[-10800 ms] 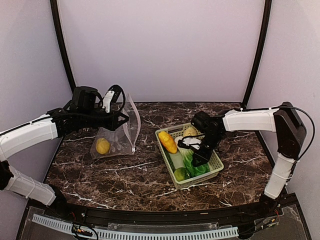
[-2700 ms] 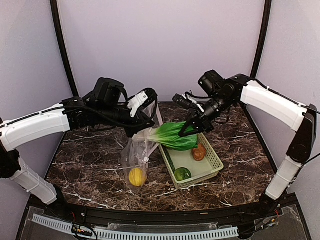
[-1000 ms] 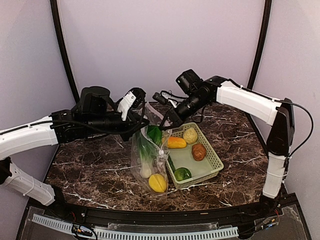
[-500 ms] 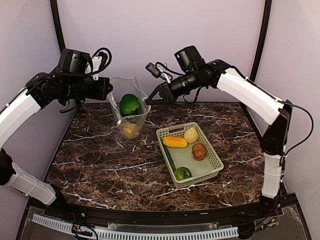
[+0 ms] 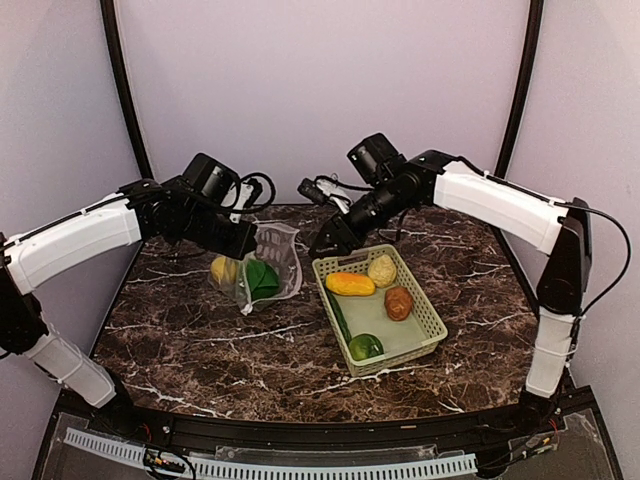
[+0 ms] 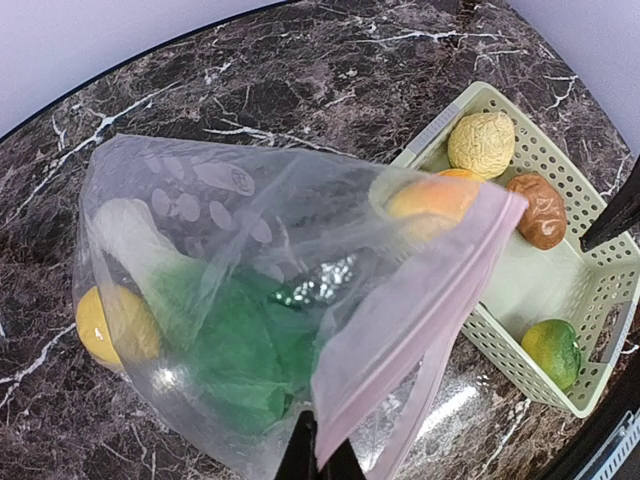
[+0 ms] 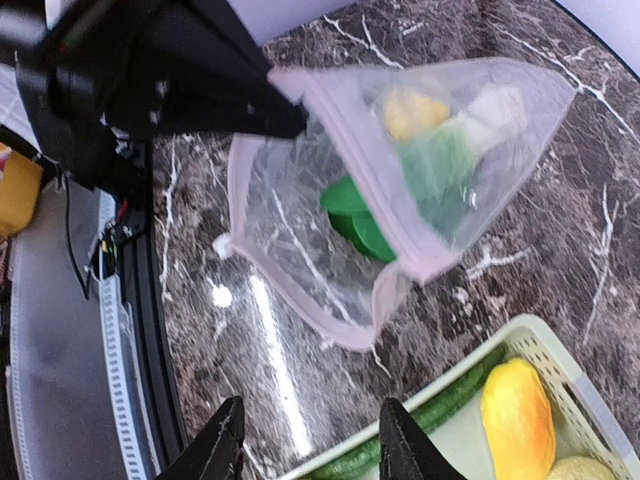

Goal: Place the food in the zip-top bag and seal the zipper
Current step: Adjust the zipper food storage bag at the center of the board, then pick up the fake fruit from the bin.

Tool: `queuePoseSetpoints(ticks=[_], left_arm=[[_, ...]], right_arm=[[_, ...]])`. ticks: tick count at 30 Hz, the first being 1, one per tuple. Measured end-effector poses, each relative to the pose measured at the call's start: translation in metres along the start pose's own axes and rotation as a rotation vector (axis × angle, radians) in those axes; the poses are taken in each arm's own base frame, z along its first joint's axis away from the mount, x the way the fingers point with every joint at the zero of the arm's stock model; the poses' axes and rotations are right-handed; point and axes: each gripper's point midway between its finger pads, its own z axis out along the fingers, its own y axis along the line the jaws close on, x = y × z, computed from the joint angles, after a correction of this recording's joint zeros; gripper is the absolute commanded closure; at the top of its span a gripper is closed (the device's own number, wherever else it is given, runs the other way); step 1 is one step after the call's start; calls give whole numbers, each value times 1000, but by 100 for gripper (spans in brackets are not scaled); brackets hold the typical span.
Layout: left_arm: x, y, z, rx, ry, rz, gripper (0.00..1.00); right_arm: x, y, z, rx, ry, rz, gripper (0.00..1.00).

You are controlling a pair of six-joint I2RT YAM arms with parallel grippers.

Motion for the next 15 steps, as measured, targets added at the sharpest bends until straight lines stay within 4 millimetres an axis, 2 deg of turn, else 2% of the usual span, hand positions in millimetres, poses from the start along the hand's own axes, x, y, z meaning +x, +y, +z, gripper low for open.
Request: queuePoseSetpoints(ticks=[7,11,15], left_arm=[[-7,-17,-1,94,-23,34,99],[-5,-25,-1,141,-22,51,99],[0,-28,-1,166,-23,55,99]], right_arm=[[68,-5,-24,95,87,-161,56],[107,-8,-22,106,163,-231,52],[140,-8,-14,72,230,-255,41]])
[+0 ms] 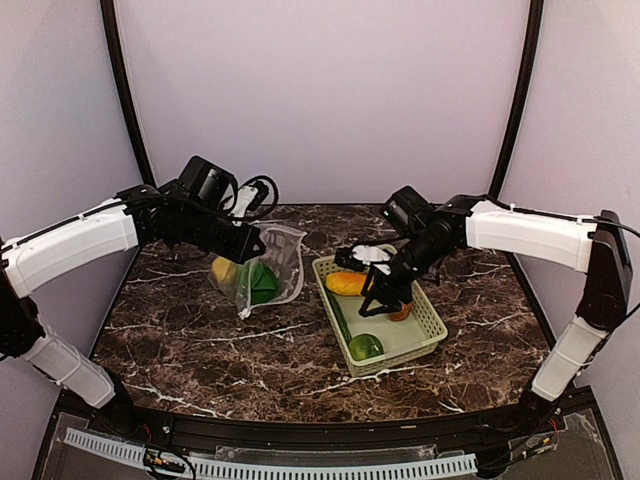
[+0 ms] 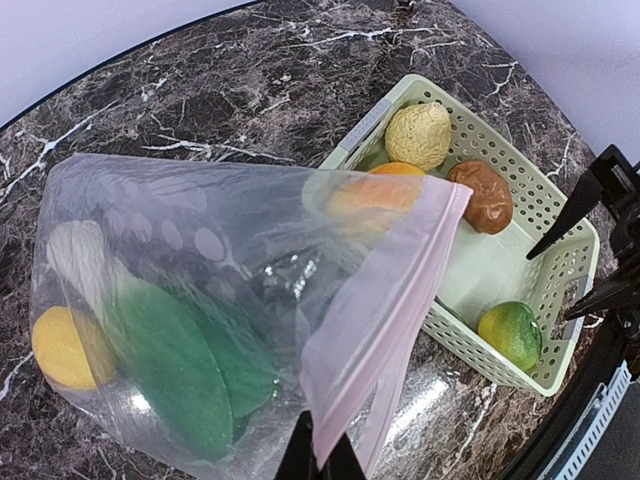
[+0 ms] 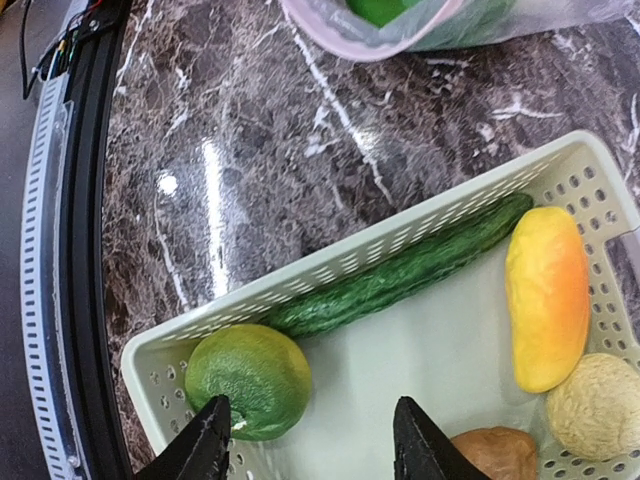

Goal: Place the food in the zip-top bag and seal the zipper
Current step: Pick up the fake fruit from the bin.

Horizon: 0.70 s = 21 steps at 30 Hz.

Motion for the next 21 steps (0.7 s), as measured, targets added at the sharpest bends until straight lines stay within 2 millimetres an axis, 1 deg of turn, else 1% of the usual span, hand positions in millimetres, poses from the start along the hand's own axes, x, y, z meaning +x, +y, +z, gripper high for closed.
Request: queuePoseSetpoints(ticks=[1,4,9,12,17,21], left_arm=[[2,0,-1,3,-2,0,99],[4,-1,-5,7,-9,1,99],[1,-1,-11,12,-36,1,99],[3,-1,-11,13,-36,0,99],[7,-1,-9,15,-32,-2,99],[6,-1,-8,17,-37,-2,99]], right_arm=[[7,4,5,-19,11,-12,38],[20,10,12,-51,33,-21,33],[31,19,24,-106,45,-31,26],[35,19,37,-139,55,-30,22],[52,20,60,-184,109,-9,13],[61,22,70,-212,140,-1,12]])
